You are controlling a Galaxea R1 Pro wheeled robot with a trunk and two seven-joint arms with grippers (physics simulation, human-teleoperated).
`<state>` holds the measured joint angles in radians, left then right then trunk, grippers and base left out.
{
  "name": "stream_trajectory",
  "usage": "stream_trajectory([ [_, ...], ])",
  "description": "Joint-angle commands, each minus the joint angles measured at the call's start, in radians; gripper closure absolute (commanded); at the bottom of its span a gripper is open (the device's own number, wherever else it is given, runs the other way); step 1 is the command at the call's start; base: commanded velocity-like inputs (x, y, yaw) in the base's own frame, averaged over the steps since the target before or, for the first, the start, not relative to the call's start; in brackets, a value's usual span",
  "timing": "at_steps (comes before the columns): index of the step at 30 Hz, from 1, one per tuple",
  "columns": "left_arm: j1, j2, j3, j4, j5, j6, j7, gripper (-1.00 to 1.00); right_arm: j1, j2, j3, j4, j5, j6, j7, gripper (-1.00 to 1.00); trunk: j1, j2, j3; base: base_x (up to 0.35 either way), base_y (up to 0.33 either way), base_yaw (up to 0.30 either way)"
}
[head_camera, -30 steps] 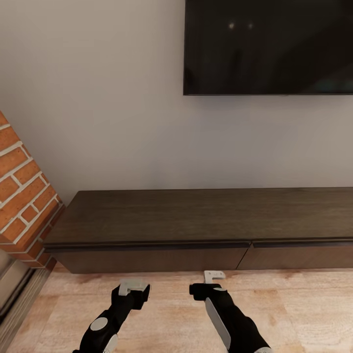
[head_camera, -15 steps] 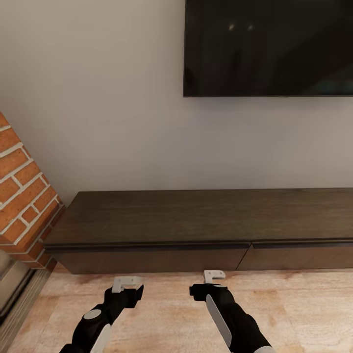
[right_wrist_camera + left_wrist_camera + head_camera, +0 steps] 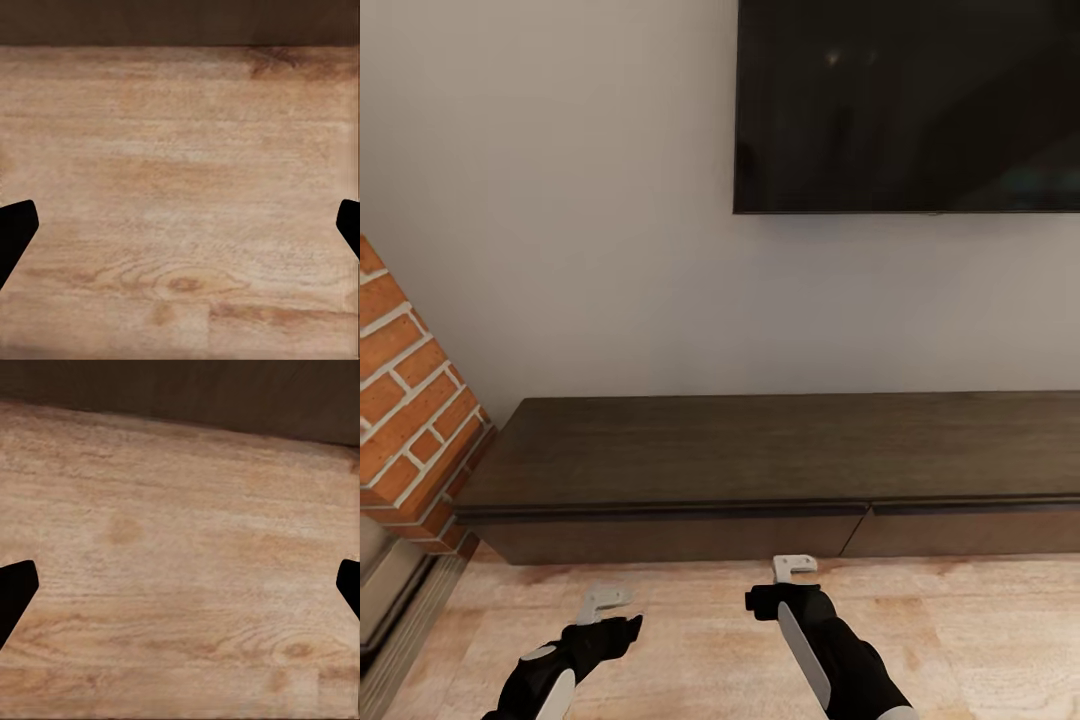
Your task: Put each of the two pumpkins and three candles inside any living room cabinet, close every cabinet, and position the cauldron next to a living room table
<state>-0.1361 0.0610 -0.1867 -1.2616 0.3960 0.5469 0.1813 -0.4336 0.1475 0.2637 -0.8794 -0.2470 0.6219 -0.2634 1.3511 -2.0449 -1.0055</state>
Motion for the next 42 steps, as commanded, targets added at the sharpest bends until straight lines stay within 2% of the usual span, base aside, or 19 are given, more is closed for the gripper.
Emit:
stream_trajectory([
  [1,-0.001,0.001,-0.001,0.011,0.015,0.002,0.009,-1.00,-0.001,0.000,0.003,-0.001,-0.010,0.003,-0.009,-1.00,-0.004,0.007,0.002,0.000,0.000,0.000],
  [6,-0.002,0.002,0.004,0.060,0.030,0.000,0.013,-1.00,-0.001,-0.001,-0.004,0.000,-0.013,0.002,-0.001,-1.00,-0.023,0.042,0.018,0.000,0.000,0.000],
  [42,-0.005,0.001,0.004,0.130,0.025,-0.011,0.024,-1.00,-0.001,-0.012,-0.007,0.005,-0.005,-0.004,0.003,-1.00,-0.161,0.294,0.131,0.000,0.000,0.000],
])
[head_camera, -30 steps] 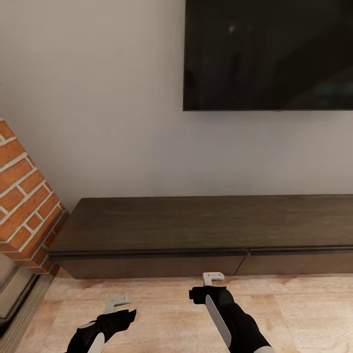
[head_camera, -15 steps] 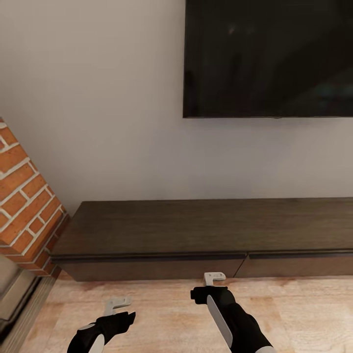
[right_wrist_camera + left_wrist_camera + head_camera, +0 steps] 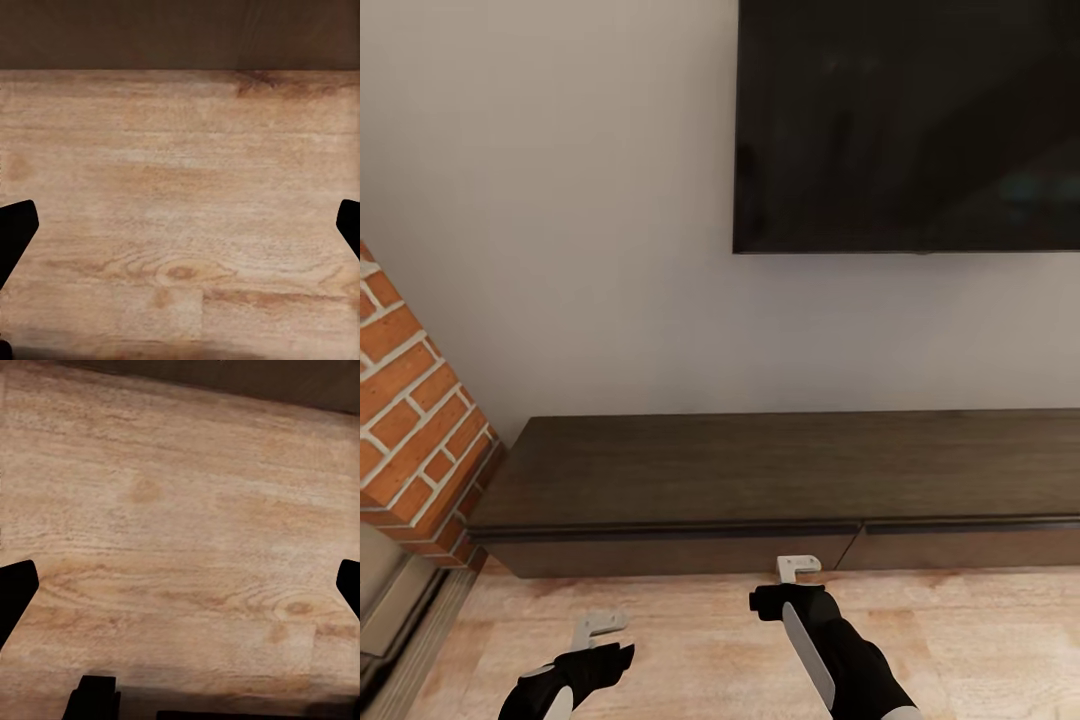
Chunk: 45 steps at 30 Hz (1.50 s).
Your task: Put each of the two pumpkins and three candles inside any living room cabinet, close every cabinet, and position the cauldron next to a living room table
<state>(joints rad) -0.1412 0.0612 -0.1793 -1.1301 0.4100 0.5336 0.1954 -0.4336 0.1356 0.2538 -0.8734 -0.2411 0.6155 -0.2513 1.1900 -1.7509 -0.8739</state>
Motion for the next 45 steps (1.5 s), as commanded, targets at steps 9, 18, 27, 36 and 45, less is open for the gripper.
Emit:
stream_trajectory([
  [9,-0.001,0.000,-0.003,0.009,0.012,0.002,0.009,-1.00,-0.001,-0.002,0.004,0.000,-0.010,0.003,-0.009,-1.00,-0.035,0.063,0.027,-0.192,0.000,0.000],
  [18,-0.001,-0.002,-0.005,0.013,0.010,0.001,0.009,-1.00,0.000,-0.001,0.005,0.001,-0.012,-0.033,-0.009,-1.00,-0.069,0.126,0.052,-0.170,0.000,0.103],
  [27,0.000,-0.004,-0.006,0.014,0.010,0.000,0.009,-1.00,0.000,-0.001,0.010,0.005,-0.014,-0.076,-0.011,-1.00,-0.104,0.189,0.073,-0.209,0.000,0.242],
  [36,-0.001,-0.006,-0.006,0.015,0.009,0.000,0.009,-1.00,0.000,0.000,0.011,0.007,-0.014,-0.077,-0.011,-1.00,-0.138,0.252,0.095,-0.150,0.000,0.256],
  [45,-0.001,-0.007,-0.006,0.015,0.009,0.000,0.009,-1.00,0.000,0.001,0.014,0.008,-0.014,-0.077,-0.011,-1.00,-0.173,0.315,0.117,-0.103,0.000,0.260],
])
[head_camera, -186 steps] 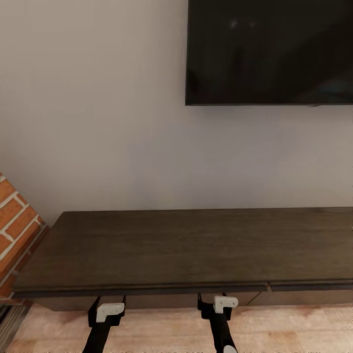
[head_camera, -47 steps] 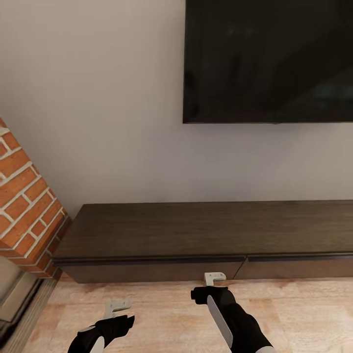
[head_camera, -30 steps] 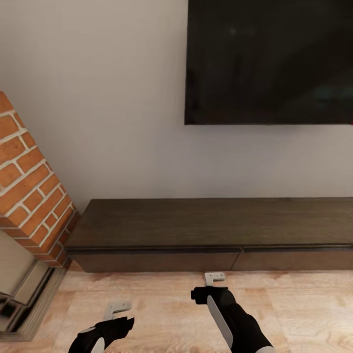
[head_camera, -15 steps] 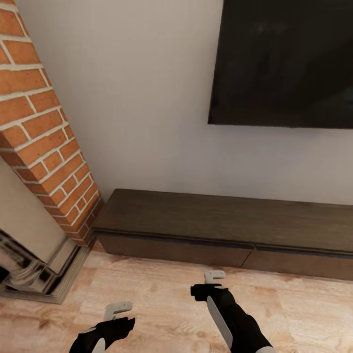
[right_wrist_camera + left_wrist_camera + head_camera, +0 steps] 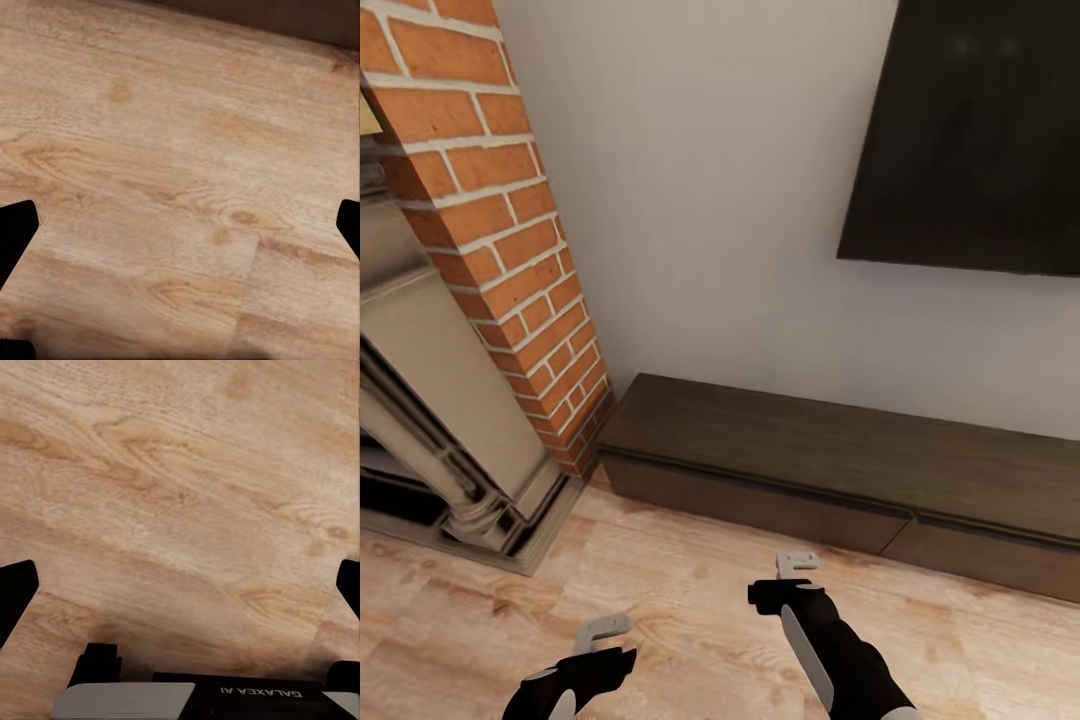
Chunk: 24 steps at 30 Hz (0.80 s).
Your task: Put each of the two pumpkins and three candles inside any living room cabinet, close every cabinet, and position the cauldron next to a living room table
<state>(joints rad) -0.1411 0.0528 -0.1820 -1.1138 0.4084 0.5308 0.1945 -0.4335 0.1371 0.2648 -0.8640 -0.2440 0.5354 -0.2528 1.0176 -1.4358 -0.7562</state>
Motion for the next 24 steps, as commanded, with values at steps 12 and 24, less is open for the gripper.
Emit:
stream_trajectory([
  [12,-0.001,0.001,-0.004,-0.001,0.011,0.003,0.010,-1.00,0.000,0.000,0.009,0.003,-0.011,0.003,-0.010,-1.00,-0.046,0.084,0.029,-0.007,0.000,0.260],
  [24,0.000,0.001,-0.002,-0.002,0.012,0.002,0.009,-1.00,-0.001,0.001,0.011,0.005,-0.011,0.003,-0.010,-1.00,-0.077,0.140,0.045,0.000,0.000,0.260],
])
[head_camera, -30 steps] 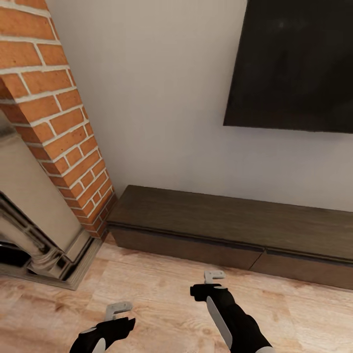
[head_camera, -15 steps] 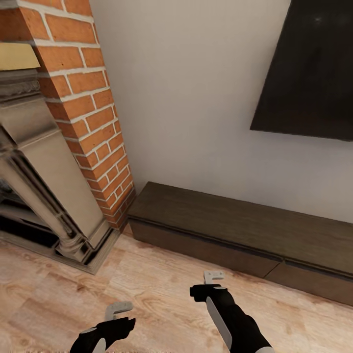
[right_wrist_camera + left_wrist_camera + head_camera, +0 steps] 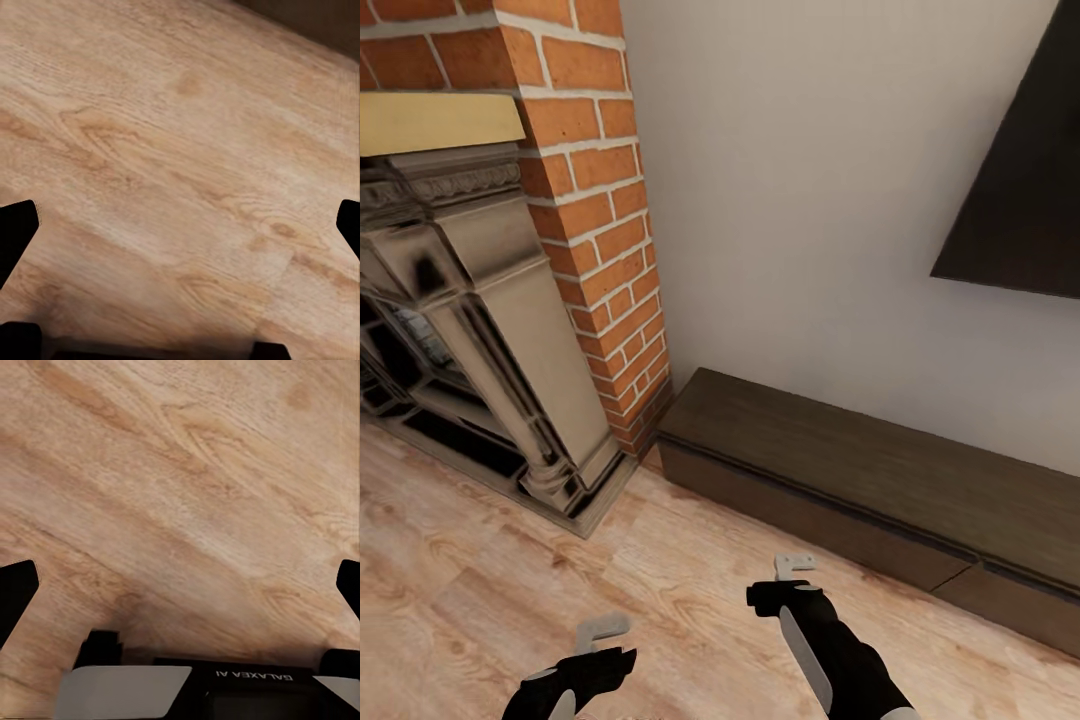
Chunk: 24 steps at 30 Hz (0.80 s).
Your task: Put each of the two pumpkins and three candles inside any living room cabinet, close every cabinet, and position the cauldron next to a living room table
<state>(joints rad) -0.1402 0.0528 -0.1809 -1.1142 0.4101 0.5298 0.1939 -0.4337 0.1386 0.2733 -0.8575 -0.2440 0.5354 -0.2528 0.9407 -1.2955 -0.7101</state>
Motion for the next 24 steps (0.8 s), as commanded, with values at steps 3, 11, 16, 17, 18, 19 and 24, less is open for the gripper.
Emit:
stream_trajectory([
  [3,0.000,0.002,-0.002,-0.002,0.011,0.003,0.009,-1.00,0.000,-0.001,0.003,-0.002,-0.011,0.003,-0.010,-1.00,0.000,-0.001,-0.003,0.000,0.000,0.260],
  [11,0.000,0.006,-0.001,-0.002,0.015,-0.003,0.008,-1.00,0.000,-0.001,0.015,-0.002,-0.011,0.002,-0.010,-1.00,0.000,-0.001,-0.008,-0.004,0.005,0.260],
  [16,0.000,0.007,-0.002,-0.001,0.016,-0.005,0.007,-1.00,0.000,-0.001,0.027,-0.002,-0.011,0.002,-0.010,-1.00,0.000,-0.001,-0.012,-0.080,0.108,0.260],
  [17,0.000,0.007,-0.002,-0.001,0.016,-0.005,0.007,-1.00,0.000,-0.001,0.027,-0.002,-0.011,0.002,-0.010,-1.00,0.000,-0.001,-0.013,-0.113,0.158,0.260],
  [18,0.000,0.007,-0.002,0.000,0.015,-0.005,0.007,-1.00,0.000,-0.001,0.028,-0.002,-0.011,0.002,-0.010,-1.00,0.000,-0.001,-0.013,-0.127,0.170,0.260],
  [19,0.000,0.007,-0.002,-0.001,0.015,-0.005,0.007,-1.00,0.000,-0.001,0.029,-0.002,-0.011,0.002,-0.010,-1.00,0.000,-0.001,-0.014,-0.134,0.175,0.260],
  [24,-0.001,0.007,-0.002,-0.001,0.014,-0.005,0.008,-1.00,0.000,-0.001,0.030,-0.002,-0.011,0.001,-0.010,-1.00,0.000,-0.001,-0.018,-0.159,0.187,0.260],
])
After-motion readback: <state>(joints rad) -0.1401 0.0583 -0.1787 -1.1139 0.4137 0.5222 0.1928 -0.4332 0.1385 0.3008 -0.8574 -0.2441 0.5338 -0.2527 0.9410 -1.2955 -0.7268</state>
